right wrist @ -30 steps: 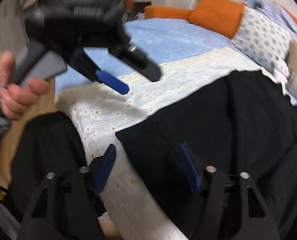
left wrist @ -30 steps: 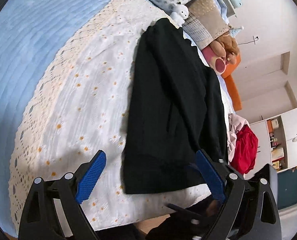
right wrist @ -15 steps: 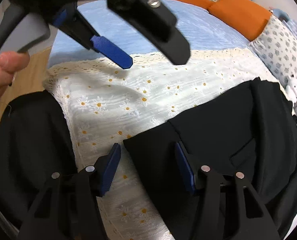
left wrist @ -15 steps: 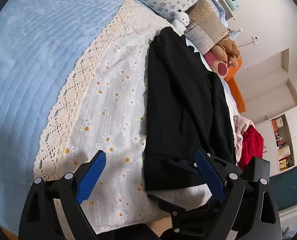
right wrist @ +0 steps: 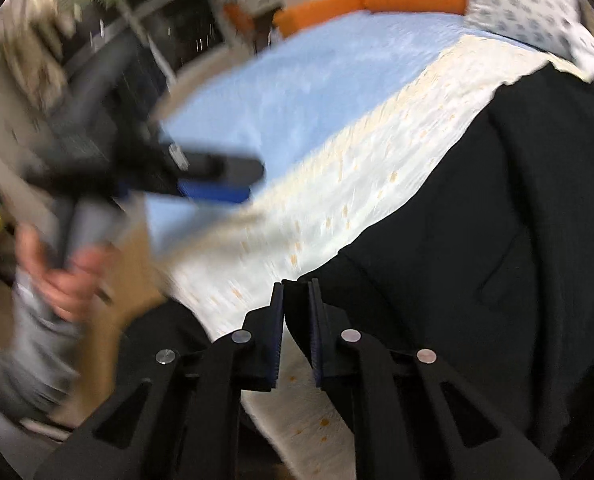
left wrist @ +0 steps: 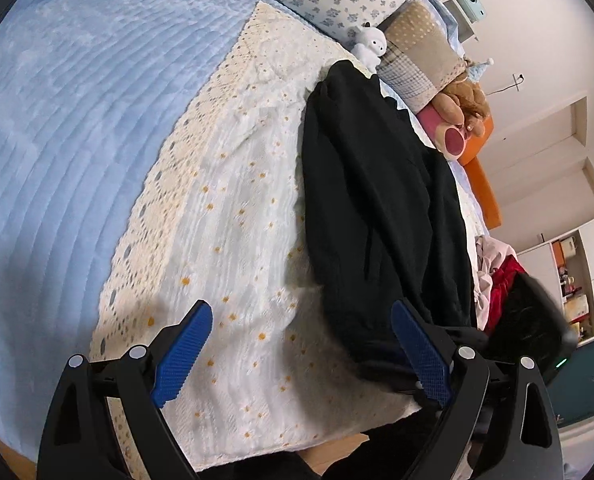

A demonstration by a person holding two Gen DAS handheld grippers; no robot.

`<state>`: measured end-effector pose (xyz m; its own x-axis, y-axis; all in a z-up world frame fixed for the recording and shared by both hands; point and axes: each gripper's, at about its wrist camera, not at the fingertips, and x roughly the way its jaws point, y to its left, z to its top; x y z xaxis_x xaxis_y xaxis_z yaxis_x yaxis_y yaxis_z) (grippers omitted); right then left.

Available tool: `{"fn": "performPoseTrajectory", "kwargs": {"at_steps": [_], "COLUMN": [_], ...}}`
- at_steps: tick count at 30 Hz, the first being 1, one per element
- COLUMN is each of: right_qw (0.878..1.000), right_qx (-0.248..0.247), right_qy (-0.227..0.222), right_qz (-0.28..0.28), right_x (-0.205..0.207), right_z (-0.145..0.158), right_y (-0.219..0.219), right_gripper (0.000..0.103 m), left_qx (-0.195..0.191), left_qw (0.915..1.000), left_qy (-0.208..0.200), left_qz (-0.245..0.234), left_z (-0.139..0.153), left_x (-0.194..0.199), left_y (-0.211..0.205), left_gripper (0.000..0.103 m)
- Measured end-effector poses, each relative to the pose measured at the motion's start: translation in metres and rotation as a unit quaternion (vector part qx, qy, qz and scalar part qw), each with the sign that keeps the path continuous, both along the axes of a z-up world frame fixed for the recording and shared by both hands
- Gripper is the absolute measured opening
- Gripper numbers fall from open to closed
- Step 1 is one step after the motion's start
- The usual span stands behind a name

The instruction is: Fold large clothes

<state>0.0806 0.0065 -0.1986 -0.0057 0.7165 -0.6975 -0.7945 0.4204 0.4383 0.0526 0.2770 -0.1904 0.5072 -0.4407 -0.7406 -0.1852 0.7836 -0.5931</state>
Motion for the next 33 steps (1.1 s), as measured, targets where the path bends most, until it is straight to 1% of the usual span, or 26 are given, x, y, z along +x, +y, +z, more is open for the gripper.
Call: {"fn": "performPoseTrajectory", "kwargs": {"at_steps": [3, 5, 6, 7, 9, 10, 11, 12, 13, 14, 15, 16, 17, 18, 19, 20, 21, 23, 25, 27, 29, 31, 33], "right_qw": [0.998, 0.994, 0.992, 0.989, 0.983, 0.979, 0.978, 0.978, 0.979, 0.979, 0.979, 0.982, 0.987, 0.992, 0.994, 0.996, 0.996, 0.995, 0.988, 0.977, 0.962, 0.95, 0.939], "right_qx": [0.061, 0.103, 0.116, 0.135, 0.17, 0.189, 0.195, 0.191, 0.188, 0.184, 0.18, 0.166, 0.142, 0.111, 0.091, 0.07, 0.057, 0.016, -0.032, -0.067, -0.109, -0.138, -0.165], "right_qy": [0.022, 0.037, 0.039, 0.045, 0.06, 0.065, 0.058, 0.026, 0.02, 0.021, 0.02, 0.011, -0.007, -0.032, -0.047, -0.058, -0.065, -0.083, -0.126, -0.166, -0.214, -0.234, -0.253], "right_qz": [-0.02, -0.031, -0.037, -0.041, -0.046, -0.047, -0.055, -0.073, -0.079, -0.088, -0.093, -0.087, -0.075, -0.056, -0.037, -0.012, 0.002, 0.052, 0.088, 0.114, 0.131, 0.151, 0.163], "right_x": [0.011, 0.018, 0.023, 0.027, 0.035, 0.036, 0.037, 0.039, 0.042, 0.047, 0.047, 0.045, 0.041, 0.032, 0.023, 0.013, 0.003, -0.015, -0.036, -0.049, -0.058, -0.062, -0.068], "right_z": [0.027, 0.045, 0.051, 0.057, 0.065, 0.068, 0.071, 0.073, 0.072, 0.066, 0.064, 0.061, 0.057, 0.051, 0.045, 0.037, 0.03, 0.013, -0.002, -0.013, -0.024, -0.035, -0.046], "right_y": [-0.032, -0.06, -0.07, -0.084, -0.107, -0.12, -0.13, -0.141, -0.147, -0.152, -0.155, -0.154, -0.148, -0.138, -0.127, -0.113, -0.105, -0.077, -0.045, -0.023, -0.003, 0.013, 0.024], "right_gripper": [0.012, 0.012, 0.012, 0.006, 0.001, 0.001, 0.001, 0.001, 0.001, 0.001, 0.001, 0.005, 0.005, 0.013, 0.037, 0.052, 0.065, 0.065, 0.063, 0.061, 0.061, 0.061, 0.061], "left_qx": [0.004, 0.001, -0.006, -0.013, -0.045, -0.053, -0.058, -0.049, -0.029, 0.008, 0.012, 0.001, -0.003, 0.001, 0.007, 0.013, 0.012, -0.002, -0.008, -0.009, -0.016, -0.021, -0.017], "left_qw": [0.9999, 0.9997, 0.9995, 0.9992, 0.9979, 0.9976, 0.9975, 0.998, 0.999, 0.9991, 0.9979, 0.9974, 0.9974, 0.9977, 0.9978, 0.9977, 0.9974, 0.9968, 0.9965, 0.9968, 0.9973, 0.9977, 0.9981], "left_qy": [-0.002, -0.008, -0.013, -0.017, -0.024, -0.022, -0.017, -0.009, 0.002, 0.035, 0.062, 0.071, 0.071, 0.068, 0.065, 0.065, 0.069, 0.079, 0.082, 0.078, 0.069, 0.06, 0.053], "left_qz": [-0.013, -0.022, -0.029, -0.032, -0.04, -0.039, -0.038, -0.038, -0.035, -0.024, -0.018, -0.014, -0.011, -0.009, -0.009, -0.011, -0.012, -0.011, -0.012, -0.015, -0.018, -0.023, -0.027], "left_z": [0.011, 0.019, 0.023, 0.026, 0.029, 0.028, 0.025, 0.02, 0.015, 0.006, -0.003, -0.008, -0.01, -0.009, -0.01, -0.011, -0.015, -0.025, -0.031, -0.035, -0.035, -0.034, -0.03], "left_x": [0.023, 0.046, 0.064, 0.077, 0.124, 0.141, 0.172, 0.199, 0.217, 0.243, 0.259, 0.265, 0.266, 0.263, 0.26, 0.253, 0.246, 0.231, 0.215, 0.2, 0.185, 0.17, 0.158], "left_y": [-0.008, -0.014, -0.017, -0.019, -0.024, -0.027, -0.032, -0.038, -0.042, -0.046, -0.047, -0.046, -0.046, -0.046, -0.046, -0.046, -0.045, -0.041, -0.035, -0.031, -0.026, -0.022, -0.019], "left_gripper": [0.092, 0.092, 0.092, 0.092, 0.092, 0.092, 0.092, 0.092, 0.092, 0.092, 0.092, 0.092, 0.092, 0.092, 0.092, 0.092, 0.092, 0.092, 0.092, 0.092, 0.092, 0.092, 0.092]}}
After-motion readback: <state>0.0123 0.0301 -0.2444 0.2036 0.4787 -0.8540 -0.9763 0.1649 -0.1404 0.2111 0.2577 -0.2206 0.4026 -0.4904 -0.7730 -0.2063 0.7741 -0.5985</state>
